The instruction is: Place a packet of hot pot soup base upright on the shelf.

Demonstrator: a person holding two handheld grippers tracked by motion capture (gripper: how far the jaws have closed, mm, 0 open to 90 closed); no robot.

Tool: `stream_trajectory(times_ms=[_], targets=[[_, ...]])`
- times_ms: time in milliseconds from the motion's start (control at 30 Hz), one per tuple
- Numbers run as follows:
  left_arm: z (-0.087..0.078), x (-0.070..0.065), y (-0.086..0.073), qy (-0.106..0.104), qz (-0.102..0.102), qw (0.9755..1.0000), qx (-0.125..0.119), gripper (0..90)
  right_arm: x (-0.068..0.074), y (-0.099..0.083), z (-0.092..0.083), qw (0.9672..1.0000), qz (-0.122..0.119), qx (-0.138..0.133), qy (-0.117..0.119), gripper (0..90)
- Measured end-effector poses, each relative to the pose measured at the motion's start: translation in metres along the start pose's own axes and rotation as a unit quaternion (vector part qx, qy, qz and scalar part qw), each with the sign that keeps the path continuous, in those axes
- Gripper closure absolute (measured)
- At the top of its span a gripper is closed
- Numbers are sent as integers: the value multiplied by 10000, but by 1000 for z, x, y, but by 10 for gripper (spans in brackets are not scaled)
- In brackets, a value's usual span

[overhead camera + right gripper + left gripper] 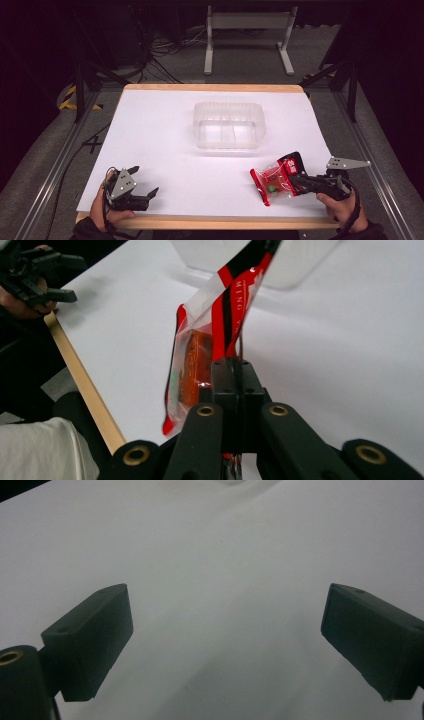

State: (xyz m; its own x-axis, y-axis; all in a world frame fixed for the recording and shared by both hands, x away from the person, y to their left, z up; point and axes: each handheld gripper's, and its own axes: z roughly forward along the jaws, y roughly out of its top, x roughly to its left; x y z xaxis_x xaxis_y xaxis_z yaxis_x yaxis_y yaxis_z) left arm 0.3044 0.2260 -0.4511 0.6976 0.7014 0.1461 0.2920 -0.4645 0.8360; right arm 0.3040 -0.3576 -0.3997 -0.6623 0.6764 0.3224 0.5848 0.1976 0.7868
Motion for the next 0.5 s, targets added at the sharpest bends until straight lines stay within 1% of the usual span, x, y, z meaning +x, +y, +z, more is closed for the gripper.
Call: stream_trajectory(times_ms=[67, 167, 200, 333, 400, 500], targets=[[-1, 0, 0, 7, -15, 10000, 8, 73, 7, 5, -2, 9999, -124, -84, -66, 900], [0, 0, 0, -4, -11, 10000, 0, 73, 17, 12, -3, 9995, -223, -187, -119, 900], [-1, 0, 0, 2, -16, 10000, -9, 73, 21, 14, -4, 9992, -294, -219, -160, 900], [-1, 0, 0, -10, -31, 10000, -19, 73, 29, 19, -5, 9986, -439, -228, -206, 900], [-1, 0, 0, -11, -35, 10000, -25, 73, 34, 24, -5, 9980, -504, -256, -287, 900], [-1, 0, 0, -20, -32, 10000, -21, 74, 37, 30, -6, 9975, -546, -290, -329, 900]])
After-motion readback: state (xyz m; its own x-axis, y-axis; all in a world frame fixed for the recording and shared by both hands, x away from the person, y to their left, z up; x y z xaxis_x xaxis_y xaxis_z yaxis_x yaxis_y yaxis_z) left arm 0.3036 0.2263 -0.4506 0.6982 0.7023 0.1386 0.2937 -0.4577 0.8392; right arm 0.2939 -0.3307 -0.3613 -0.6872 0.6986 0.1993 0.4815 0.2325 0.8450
